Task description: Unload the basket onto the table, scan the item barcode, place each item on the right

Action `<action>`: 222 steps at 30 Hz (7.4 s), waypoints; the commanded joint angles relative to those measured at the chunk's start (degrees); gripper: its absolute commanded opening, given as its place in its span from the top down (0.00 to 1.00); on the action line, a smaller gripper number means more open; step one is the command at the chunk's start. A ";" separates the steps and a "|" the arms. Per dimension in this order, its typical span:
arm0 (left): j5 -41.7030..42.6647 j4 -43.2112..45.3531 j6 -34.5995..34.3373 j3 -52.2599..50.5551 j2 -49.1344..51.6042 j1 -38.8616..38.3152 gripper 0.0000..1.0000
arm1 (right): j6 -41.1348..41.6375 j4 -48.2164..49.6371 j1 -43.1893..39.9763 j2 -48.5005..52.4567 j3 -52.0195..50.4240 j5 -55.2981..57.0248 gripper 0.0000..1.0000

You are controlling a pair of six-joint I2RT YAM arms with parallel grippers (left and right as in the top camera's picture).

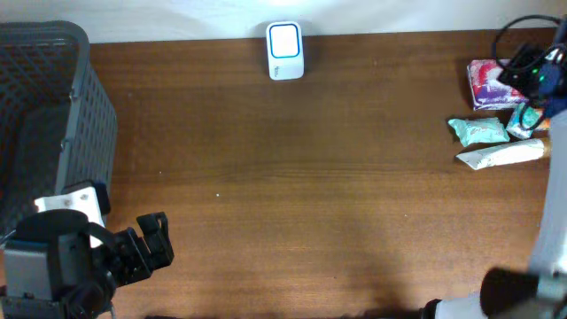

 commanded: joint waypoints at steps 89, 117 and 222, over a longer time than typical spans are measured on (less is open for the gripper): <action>-0.63 0.09 -0.31 0.07 -0.13 0.09 0.01 | -15.87 56.98 17.31 -95.82 -108.21 -11.80 0.01; -0.63 0.09 -0.31 0.07 -0.13 0.09 0.01 | -19.91 57.13 17.31 -95.80 -108.21 -11.82 0.01; 9.66 85.64 17.73 -91.08 -50.60 8.39 0.01 | -17.53 57.07 17.73 -95.80 -108.21 -10.73 0.01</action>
